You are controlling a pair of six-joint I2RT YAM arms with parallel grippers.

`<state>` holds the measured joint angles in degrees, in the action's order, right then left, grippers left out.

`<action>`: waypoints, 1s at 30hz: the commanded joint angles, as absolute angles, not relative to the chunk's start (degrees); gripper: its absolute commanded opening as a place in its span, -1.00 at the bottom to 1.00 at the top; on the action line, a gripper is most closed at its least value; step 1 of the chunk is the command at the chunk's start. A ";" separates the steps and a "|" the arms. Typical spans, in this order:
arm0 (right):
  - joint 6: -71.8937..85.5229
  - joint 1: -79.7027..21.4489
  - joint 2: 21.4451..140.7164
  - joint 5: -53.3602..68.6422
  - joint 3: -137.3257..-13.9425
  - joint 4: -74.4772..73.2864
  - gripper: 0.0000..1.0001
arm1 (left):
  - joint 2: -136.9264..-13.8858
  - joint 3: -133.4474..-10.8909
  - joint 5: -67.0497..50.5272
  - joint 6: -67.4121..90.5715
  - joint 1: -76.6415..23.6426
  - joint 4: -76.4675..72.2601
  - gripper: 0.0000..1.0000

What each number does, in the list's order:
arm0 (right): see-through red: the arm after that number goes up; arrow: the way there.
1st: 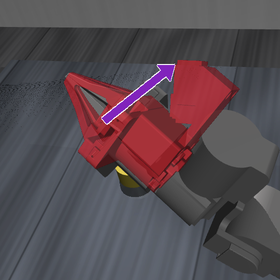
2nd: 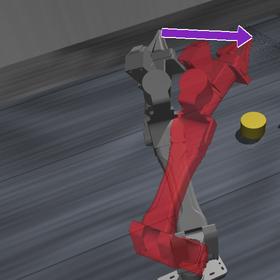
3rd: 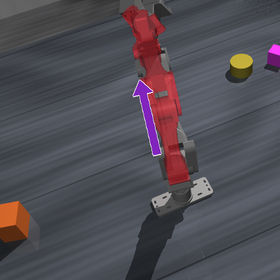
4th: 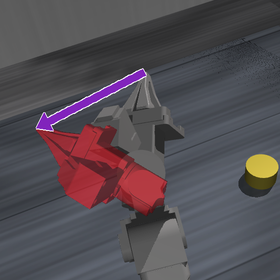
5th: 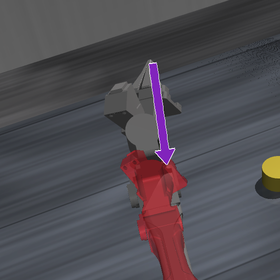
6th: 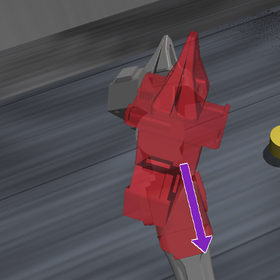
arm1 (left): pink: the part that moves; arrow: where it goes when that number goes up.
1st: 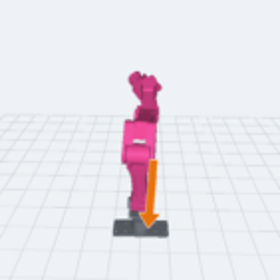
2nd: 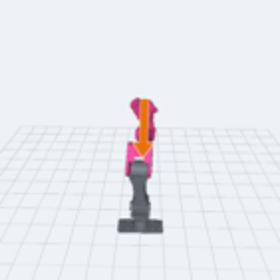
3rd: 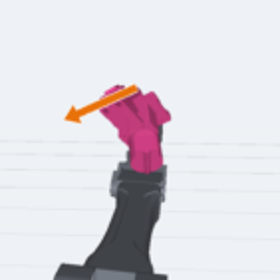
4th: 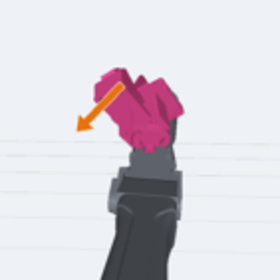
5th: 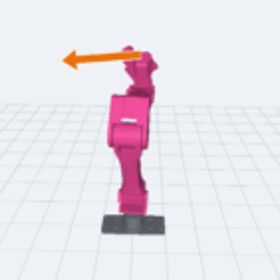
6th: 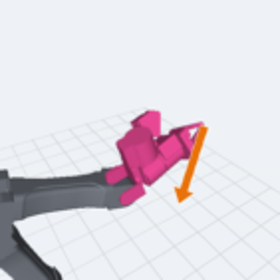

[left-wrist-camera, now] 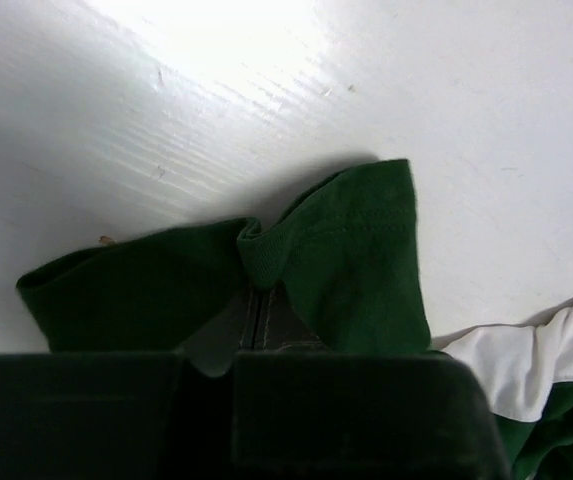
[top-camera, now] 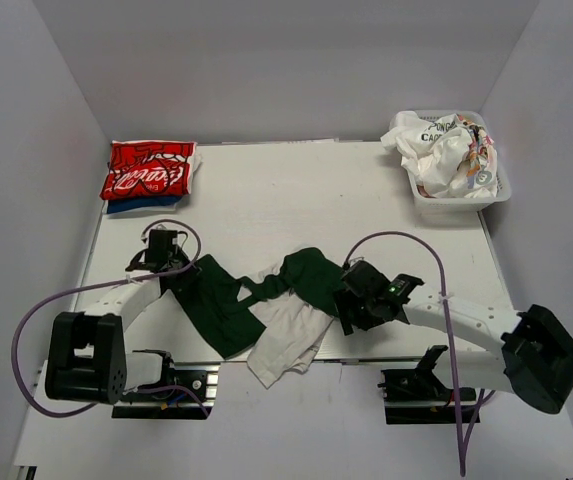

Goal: Fold and stack the t-shirts

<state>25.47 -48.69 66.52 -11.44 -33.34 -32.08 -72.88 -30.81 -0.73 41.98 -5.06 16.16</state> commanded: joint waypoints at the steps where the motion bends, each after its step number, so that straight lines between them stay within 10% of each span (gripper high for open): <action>1: 26.37 -50.27 68.46 -9.49 -33.22 -28.49 0.81 | -68.47 -33.22 3.24 40.69 -5.19 16.61 -1.00; 4: 25.75 -50.36 72.32 -11.15 -32.52 -24.09 0.59 | -67.24 -33.22 3.25 41.22 -5.19 15.56 -1.00; 7: 28.73 -49.92 76.01 -17.12 -35.14 -24.60 -0.15 | -66.62 -33.22 3.25 41.22 -5.19 15.56 -1.00; 8: 29.61 -50.10 76.20 -18.53 -35.68 -25.22 -0.70 | -66.62 -33.92 3.25 41.22 -5.19 15.56 -1.00; 10: 31.64 -49.75 75.24 -22.58 -37.78 -25.93 -1.00 | -66.01 -35.33 3.78 40.69 -5.19 16.25 -1.00; 30: 12.58 -44.30 51.24 -60.90 -67.47 -8.71 -1.00 | -53.80 -68.54 15.11 35.61 -5.19 21.09 -1.00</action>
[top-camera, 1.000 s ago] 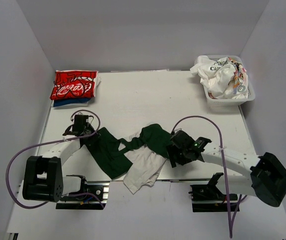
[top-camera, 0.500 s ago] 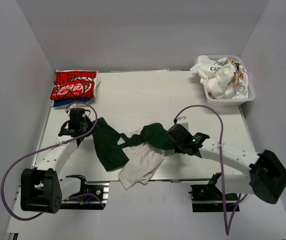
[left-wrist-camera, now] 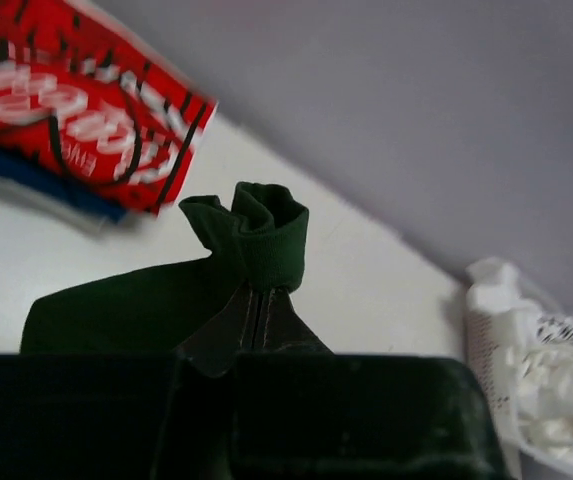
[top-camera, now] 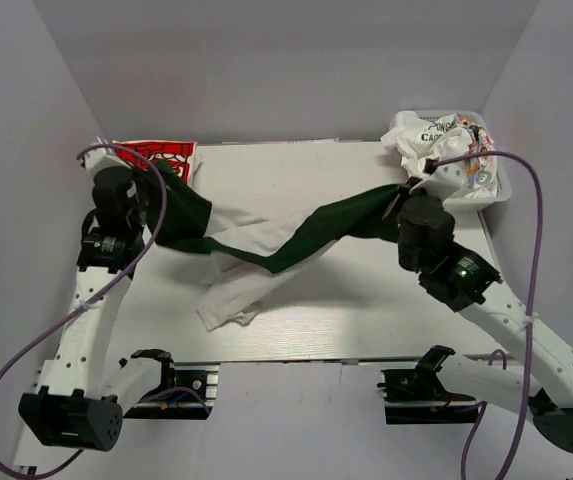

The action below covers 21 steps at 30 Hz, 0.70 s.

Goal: Fold and stack the t-shirts

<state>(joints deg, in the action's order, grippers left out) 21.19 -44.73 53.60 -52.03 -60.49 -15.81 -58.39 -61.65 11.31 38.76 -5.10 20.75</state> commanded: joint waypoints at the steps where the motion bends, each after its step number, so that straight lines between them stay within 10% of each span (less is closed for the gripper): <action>1: 6.48 -44.21 50.72 -60.91 -68.63 -7.14 -1.00 | -53.01 -70.21 16.16 34.90 -5.19 21.79 -1.00; 21: -13.17 -44.56 49.83 -45.60 -111.89 -17.85 -1.00 | -46.67 -111.09 17.31 26.37 -4.13 29.88 -1.00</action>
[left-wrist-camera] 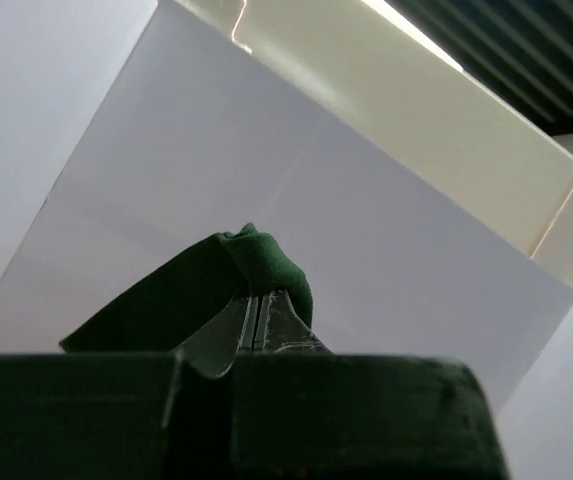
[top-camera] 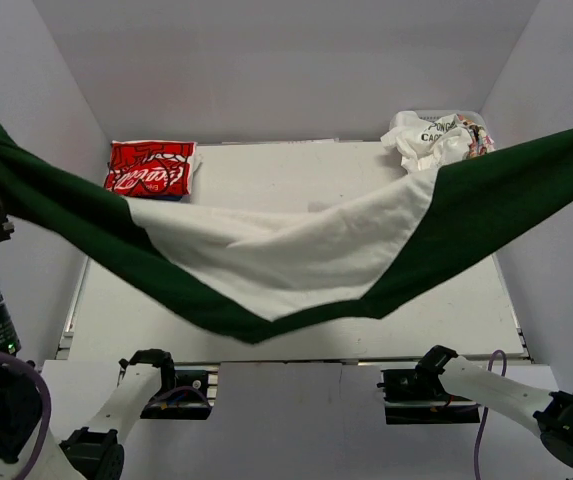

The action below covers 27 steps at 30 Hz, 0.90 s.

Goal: Fold and stack the t-shirts

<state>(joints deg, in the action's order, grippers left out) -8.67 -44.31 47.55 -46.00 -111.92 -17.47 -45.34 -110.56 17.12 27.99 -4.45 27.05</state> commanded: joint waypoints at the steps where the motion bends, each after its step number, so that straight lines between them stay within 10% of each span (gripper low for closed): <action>1: -13.53 -44.73 50.18 -46.31 -111.62 -17.32 -1.00 | -46.67 -111.09 18.18 25.85 -4.13 29.88 -1.00; 10: -51.28 -44.03 58.09 -69.16 -77.18 40.47 -1.00 | -50.97 -91.27 29.15 30.48 -5.19 29.10 -1.00; 15: -26.34 -34.99 65.72 -70.75 -60.15 37.82 -1.00 | -58.34 -67.61 35.60 39.97 -3.87 26.98 -1.00; 17: -1.63 -27.18 72.67 -59.28 -56.34 9.52 -1.00 | -70.96 -62.05 32.88 41.92 -3.87 26.46 0.05; 18: -1.58 -26.20 75.47 -57.24 -55.90 8.71 -1.00 | -71.02 -62.05 32.87 41.92 -3.87 26.46 0.06; 20: 2.95 -24.00 78.65 -53.72 -55.90 6.09 0.00 | -78.81 -64.57 32.17 41.92 -3.35 28.54 0.99; 21: 2.90 -22.78 83.88 -50.31 -58.16 3.72 0.80 | -81.19 -66.43 32.78 42.45 -3.34 30.48 1.00; 27: 11.76 -21.36 93.08 -45.19 -69.08 -13.53 0.81 | -85.18 -71.54 28.75 39.65 -3.34 32.79 1.00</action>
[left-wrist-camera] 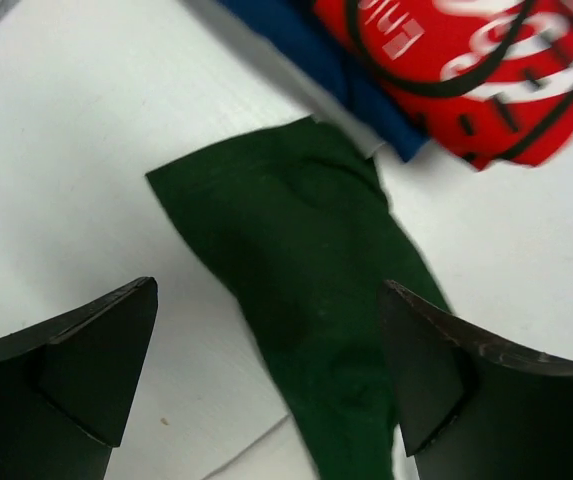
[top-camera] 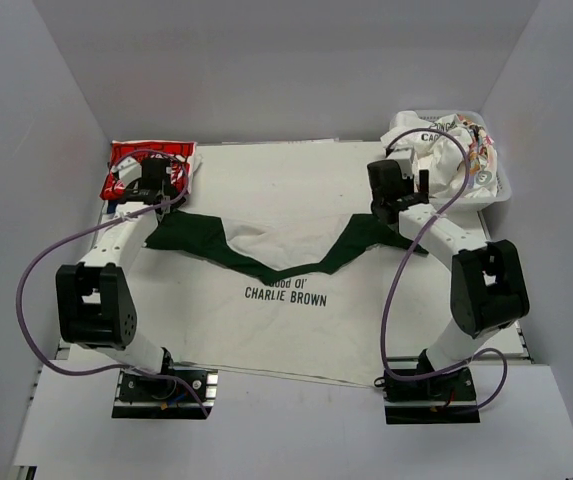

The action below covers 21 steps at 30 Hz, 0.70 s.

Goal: Fold and stack the t-shirts

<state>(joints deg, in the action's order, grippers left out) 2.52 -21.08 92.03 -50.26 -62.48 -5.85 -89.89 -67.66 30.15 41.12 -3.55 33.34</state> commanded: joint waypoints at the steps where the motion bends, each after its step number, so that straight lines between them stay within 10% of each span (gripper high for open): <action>1: 12.91 -21.44 92.82 -41.00 -69.52 -16.41 0.81 | -84.64 -70.93 28.04 38.07 -4.30 32.78 1.00; 9: 21.18 -22.94 83.42 -13.11 -56.00 -18.46 0.81 | -82.79 -64.51 0.19 26.02 -6.94 19.69 1.00; 21: 27.51 -26.63 79.89 -7.63 -39.46 -13.62 0.81 | -106.52 -72.60 1.04 25.39 -13.89 22.15 1.00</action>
